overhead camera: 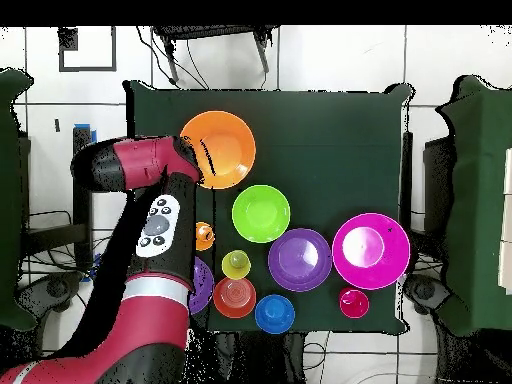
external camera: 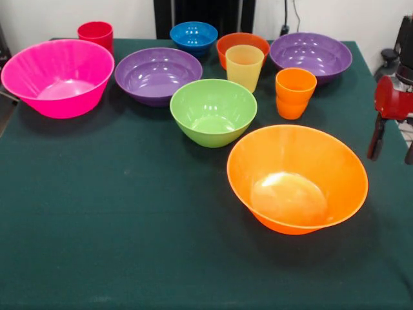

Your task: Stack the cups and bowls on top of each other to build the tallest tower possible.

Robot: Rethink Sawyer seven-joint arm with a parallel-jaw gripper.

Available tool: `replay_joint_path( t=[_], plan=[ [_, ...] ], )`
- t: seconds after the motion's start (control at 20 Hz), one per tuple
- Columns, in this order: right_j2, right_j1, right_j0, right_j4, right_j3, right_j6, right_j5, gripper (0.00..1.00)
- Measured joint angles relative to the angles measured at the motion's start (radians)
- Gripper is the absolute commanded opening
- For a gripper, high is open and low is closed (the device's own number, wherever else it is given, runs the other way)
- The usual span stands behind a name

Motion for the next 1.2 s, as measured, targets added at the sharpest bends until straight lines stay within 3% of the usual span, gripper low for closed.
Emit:
replay_joint_path(
  t=[0.45,1.2],
  plan=[
    [-0.116,0.009,0.046,0.0,-0.059,0.0,0.164,1.0],
    [-0.157,0.042,0.058,0.006,-0.103,0.0,0.183,1.0]
  ],
)
